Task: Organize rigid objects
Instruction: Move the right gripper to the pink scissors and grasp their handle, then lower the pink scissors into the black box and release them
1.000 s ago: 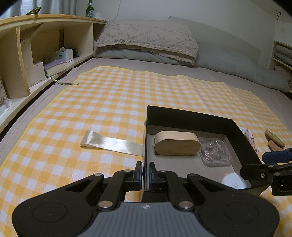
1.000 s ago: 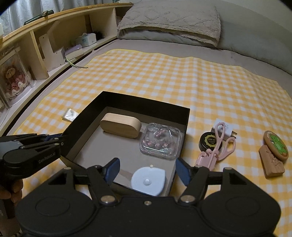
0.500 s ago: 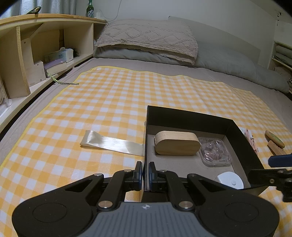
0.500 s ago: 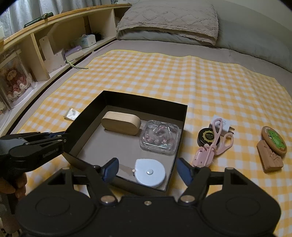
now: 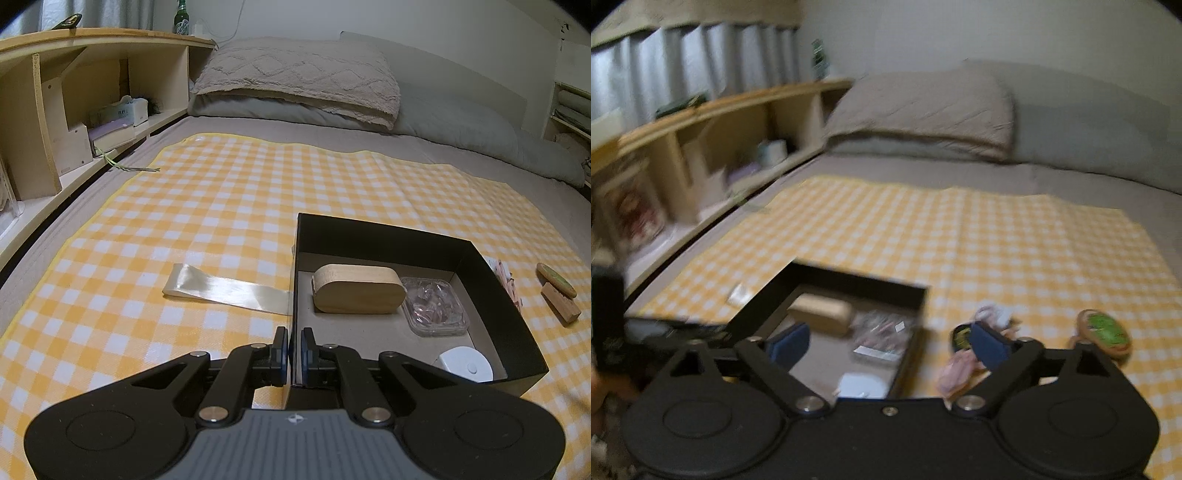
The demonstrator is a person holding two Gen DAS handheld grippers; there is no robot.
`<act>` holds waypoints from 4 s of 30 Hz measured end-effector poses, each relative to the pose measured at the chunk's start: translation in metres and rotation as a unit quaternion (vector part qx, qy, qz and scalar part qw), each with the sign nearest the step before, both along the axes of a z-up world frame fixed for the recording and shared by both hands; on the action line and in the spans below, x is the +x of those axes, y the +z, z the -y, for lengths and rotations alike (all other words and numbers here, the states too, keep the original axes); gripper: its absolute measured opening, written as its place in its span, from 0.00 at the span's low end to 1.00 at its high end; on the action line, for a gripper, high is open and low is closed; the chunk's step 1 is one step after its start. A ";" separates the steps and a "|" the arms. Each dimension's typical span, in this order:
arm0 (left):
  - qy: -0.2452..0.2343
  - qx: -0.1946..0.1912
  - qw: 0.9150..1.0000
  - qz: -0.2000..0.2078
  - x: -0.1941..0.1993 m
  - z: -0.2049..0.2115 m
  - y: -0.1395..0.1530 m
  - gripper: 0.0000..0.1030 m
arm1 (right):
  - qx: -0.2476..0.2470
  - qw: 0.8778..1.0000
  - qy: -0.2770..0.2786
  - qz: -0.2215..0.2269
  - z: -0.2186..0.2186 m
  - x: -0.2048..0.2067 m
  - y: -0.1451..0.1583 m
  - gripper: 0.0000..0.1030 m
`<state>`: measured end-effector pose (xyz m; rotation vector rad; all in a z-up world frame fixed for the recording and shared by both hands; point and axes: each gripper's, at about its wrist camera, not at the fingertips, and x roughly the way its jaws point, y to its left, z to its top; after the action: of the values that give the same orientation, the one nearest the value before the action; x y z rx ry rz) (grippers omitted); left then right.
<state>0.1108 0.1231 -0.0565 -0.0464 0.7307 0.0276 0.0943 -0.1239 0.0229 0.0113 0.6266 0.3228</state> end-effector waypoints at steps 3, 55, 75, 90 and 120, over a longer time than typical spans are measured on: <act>0.000 0.001 1.000 0.000 0.000 -0.001 0.000 0.07 | 0.010 0.999 -0.047 0.003 0.018 0.012 -0.006 0.95; -0.001 0.002 1.000 0.000 0.000 -0.001 0.002 0.07 | 0.127 0.982 -0.095 -0.102 0.030 0.051 -0.052 0.17; -0.002 -0.001 1.000 0.000 -0.001 -0.002 0.003 0.07 | 0.026 0.986 -0.054 -0.157 -0.079 0.078 -0.077 0.17; -0.002 -0.001 1.000 0.000 0.000 -0.002 0.002 0.07 | 0.010 0.980 -0.016 -0.200 -0.074 0.080 -0.067 0.38; 0.001 -0.003 1.000 0.001 -0.001 -0.005 0.002 0.07 | -0.039 0.973 0.084 -0.212 -0.083 0.086 -0.029 0.25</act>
<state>0.1100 0.1282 -0.0548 -0.0526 0.7293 0.0269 0.1800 -0.0405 -0.0065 -0.0495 1.0672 0.4645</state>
